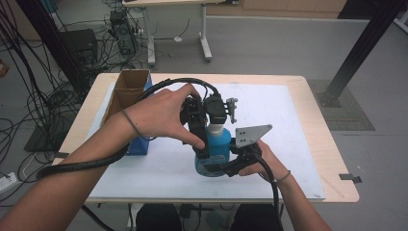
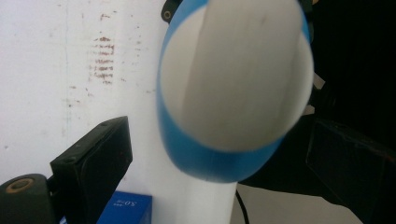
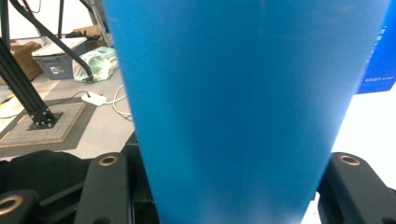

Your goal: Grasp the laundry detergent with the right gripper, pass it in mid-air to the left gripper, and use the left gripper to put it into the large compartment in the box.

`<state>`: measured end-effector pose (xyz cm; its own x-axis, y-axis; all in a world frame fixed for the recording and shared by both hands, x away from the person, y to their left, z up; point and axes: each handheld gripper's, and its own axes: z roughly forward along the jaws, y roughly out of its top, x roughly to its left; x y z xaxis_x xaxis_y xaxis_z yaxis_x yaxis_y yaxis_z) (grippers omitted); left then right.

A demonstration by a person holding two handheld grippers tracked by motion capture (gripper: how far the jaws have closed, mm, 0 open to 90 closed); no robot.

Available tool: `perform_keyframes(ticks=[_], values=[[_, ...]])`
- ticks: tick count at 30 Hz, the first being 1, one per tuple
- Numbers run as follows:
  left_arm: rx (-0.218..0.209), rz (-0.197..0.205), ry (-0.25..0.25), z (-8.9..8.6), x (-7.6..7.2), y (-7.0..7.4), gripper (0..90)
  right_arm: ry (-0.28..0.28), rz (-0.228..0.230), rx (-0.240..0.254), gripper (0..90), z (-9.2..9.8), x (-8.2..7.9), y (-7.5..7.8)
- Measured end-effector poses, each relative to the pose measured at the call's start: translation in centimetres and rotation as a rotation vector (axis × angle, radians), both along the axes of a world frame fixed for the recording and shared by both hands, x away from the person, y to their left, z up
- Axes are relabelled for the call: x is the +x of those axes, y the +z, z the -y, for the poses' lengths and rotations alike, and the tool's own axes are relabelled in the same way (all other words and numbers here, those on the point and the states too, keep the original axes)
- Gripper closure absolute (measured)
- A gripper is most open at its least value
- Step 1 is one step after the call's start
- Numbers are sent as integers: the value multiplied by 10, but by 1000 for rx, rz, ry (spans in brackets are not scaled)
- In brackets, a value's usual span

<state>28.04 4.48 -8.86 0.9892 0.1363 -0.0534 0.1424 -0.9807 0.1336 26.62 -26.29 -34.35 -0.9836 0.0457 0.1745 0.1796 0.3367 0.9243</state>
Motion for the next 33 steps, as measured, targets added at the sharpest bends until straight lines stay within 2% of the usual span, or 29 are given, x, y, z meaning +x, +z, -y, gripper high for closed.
perform_keyframes(ticks=[15,33], values=[[40,-4,-38,19,0,-4,73,18,-9,-12,418,-8,1,-1],[57,-4,-62,26,-1,-4,74,20,-11,-16,419,-15,1,-7]])
